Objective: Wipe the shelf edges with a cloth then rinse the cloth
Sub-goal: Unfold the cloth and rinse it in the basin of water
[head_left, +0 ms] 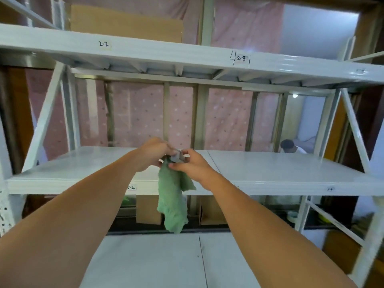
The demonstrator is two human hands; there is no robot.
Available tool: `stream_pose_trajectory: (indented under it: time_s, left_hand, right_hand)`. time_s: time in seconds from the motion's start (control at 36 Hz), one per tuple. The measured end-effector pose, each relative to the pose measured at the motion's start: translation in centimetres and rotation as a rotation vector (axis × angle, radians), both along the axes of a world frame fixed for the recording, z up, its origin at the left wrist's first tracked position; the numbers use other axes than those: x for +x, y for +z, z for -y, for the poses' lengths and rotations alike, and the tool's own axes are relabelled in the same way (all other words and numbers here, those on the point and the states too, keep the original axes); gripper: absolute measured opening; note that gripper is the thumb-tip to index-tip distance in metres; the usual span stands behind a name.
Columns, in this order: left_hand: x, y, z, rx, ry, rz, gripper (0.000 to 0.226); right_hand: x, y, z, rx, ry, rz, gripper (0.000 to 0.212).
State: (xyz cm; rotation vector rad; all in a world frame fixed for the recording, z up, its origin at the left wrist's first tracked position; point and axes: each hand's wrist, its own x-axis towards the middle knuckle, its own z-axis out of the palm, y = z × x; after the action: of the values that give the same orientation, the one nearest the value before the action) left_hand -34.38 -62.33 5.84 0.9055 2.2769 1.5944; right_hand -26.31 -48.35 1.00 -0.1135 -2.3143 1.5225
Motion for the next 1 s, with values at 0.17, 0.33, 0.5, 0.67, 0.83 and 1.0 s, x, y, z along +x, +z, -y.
stream_pose_trajectory:
  time_s: [0.17,0.33,0.5,0.67,0.83,1.0]
  left_hand:
    - [-1.6,-0.5,-4.4,0.224,-0.157,0.179,0.019]
    - [-3.3,-0.4,-6.7,0.274,-0.299,0.168,0.041]
    - [-3.9,0.9,-10.0,0.177,-0.265,0.018,0.033]
    - [-3.0,-0.1,-13.2,0.118,-0.379,0.122,0.045]
    - [-2.9,-1.7,-15.3,0.097,-0.3,0.167,0.029]
    - [-2.0,0.8,-18.3,0.18,-0.208,0.098,0.033]
  right_hand:
    - [-0.7,3.6,-6.3,0.175,-0.114,0.006,0.05]
    - [-2.2,7.3,-10.3,0.442,-0.181,-0.144,0.051]
    - [-2.7,9.4,-12.8,0.848,-0.229,-0.176,0.035]
    - [-1.9,12.2,-15.3,0.858,-0.206,-0.229,0.037]
    - [-0.7,12.9,-19.3,0.58,-0.16,-0.271,0.032]
    - [0.6,14.5,-22.2,0.423,-0.145,-0.122,0.026]
